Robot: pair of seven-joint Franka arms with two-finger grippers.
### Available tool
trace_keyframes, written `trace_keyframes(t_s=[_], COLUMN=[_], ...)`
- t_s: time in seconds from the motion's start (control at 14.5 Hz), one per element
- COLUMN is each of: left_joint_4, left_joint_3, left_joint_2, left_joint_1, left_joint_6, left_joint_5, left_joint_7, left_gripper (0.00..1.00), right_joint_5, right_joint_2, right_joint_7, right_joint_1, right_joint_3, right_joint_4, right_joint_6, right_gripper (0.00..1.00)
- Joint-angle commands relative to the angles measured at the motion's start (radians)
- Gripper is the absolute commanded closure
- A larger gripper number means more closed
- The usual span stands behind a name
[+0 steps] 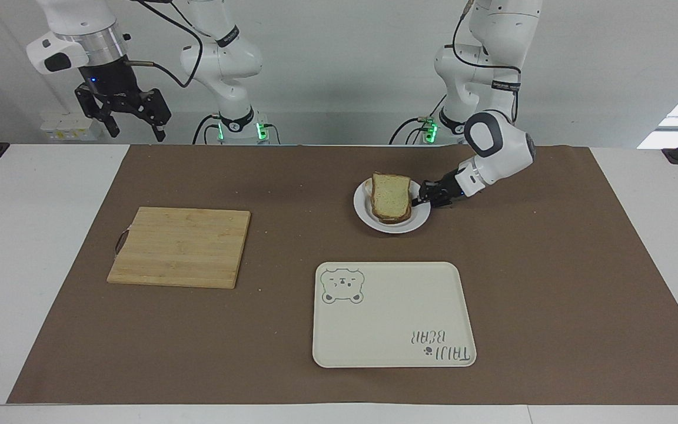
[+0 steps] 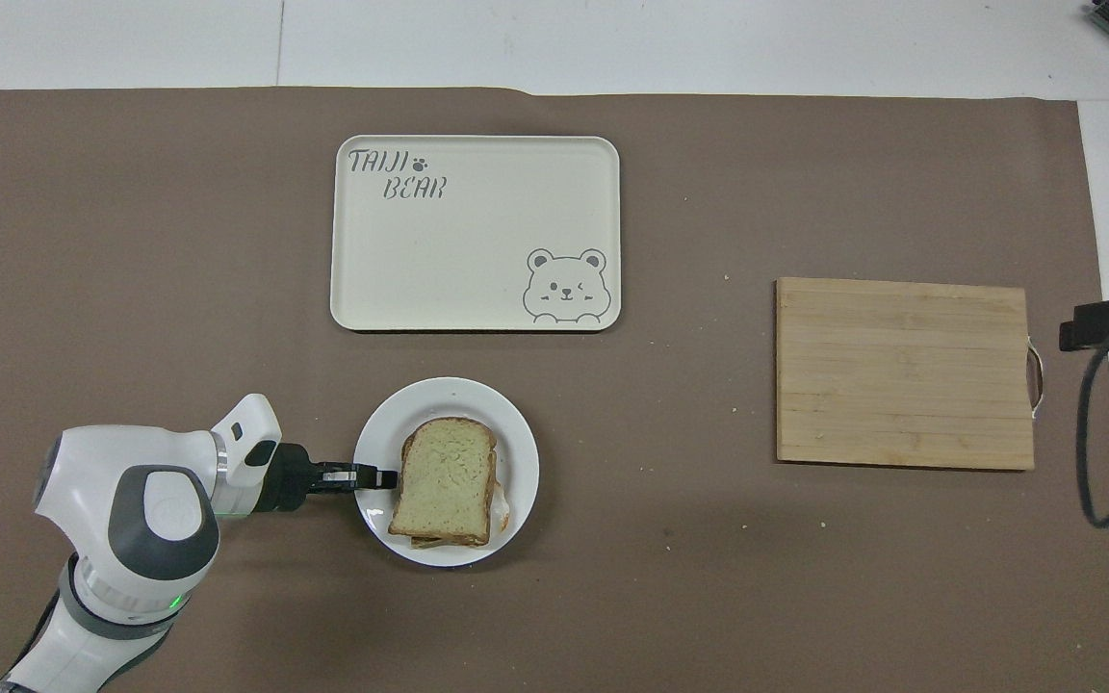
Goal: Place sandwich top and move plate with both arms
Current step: 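Slide the sandwich plate with the left gripper onto the bear tray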
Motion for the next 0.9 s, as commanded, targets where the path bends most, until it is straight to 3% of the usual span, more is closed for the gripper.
trace_keyframes(t_s=[0.0, 0.28, 0.55, 0.83], left_joint_4=[0.074, 0.161, 0.302, 0.491], left_joint_3=[0.005, 0.006, 0.006, 0.006], left_joint_2=[0.002, 0.018, 0.098, 0.204], left_joint_1=[0.059, 0.1, 0.134, 0.134], left_joint_6=[-0.113, -0.175, -0.206, -0.201], left_joint_5=[-0.014, -0.006, 0.041, 0.126], left_joint_7=[-0.021, -0.046, -0.086, -0.256], left_gripper=[1.0, 1.0, 1.0, 1.0], right_joint_5=[0.002, 0.013, 0.028, 0.025], right_joint_2=[-0.019, -0.019, -0.021, 0.0], right_joint_7=[-0.025, -0.034, -0.032, -0.034], right_joint_1=[-0.006, 0.001, 0.005, 0.008], right_joint_3=[0.009, 0.013, 0.018, 0.019], right_joint_4=[-0.019, -0.02, -0.022, -0.006], right_joint_6=[-0.032, -0.028, -0.042, -0.043], right_gripper=[0.0, 0.0, 0.0, 0.0])
